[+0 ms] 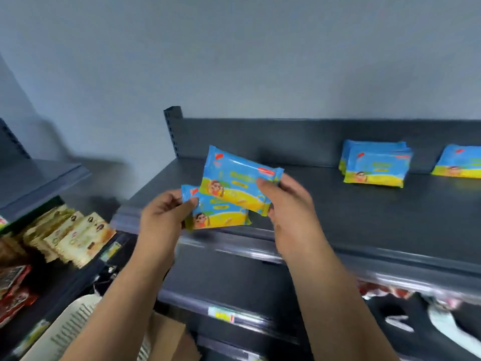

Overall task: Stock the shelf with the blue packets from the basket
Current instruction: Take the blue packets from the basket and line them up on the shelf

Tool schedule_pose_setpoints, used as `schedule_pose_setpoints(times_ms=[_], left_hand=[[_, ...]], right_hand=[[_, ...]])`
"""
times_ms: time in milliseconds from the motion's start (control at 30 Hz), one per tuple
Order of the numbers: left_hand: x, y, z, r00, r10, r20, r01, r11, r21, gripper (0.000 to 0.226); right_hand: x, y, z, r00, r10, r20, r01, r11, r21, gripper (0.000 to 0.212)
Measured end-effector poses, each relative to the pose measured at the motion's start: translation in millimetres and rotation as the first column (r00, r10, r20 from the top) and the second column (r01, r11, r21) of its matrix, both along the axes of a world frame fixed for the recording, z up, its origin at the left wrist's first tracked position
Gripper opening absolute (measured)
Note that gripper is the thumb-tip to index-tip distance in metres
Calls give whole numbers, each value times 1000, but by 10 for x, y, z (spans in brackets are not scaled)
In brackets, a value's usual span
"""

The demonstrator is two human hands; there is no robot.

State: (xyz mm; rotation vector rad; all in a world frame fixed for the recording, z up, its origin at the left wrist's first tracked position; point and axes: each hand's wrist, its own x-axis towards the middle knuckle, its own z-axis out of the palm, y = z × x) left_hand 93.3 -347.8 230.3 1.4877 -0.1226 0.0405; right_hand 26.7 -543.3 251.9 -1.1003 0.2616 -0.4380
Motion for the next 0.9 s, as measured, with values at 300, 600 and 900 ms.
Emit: schedule_pose_setpoints(times_ms=[300, 600, 900], left_hand=[[149, -2234, 486, 939, -343, 33, 344, 939, -17, 14], [7, -3493, 180, 866, -500, 18, 500, 866, 13, 15], [17, -3855, -28, 971, -193, 139, 156, 959, 237, 12]], right_hand=[[-442, -1770, 229, 953, -269, 142, 273, 962, -8, 44], [-816, -2654, 288, 904, -391, 174, 416, 899, -139, 20], [-785, -2897, 133, 907, -415, 74, 421, 894, -154, 17]])
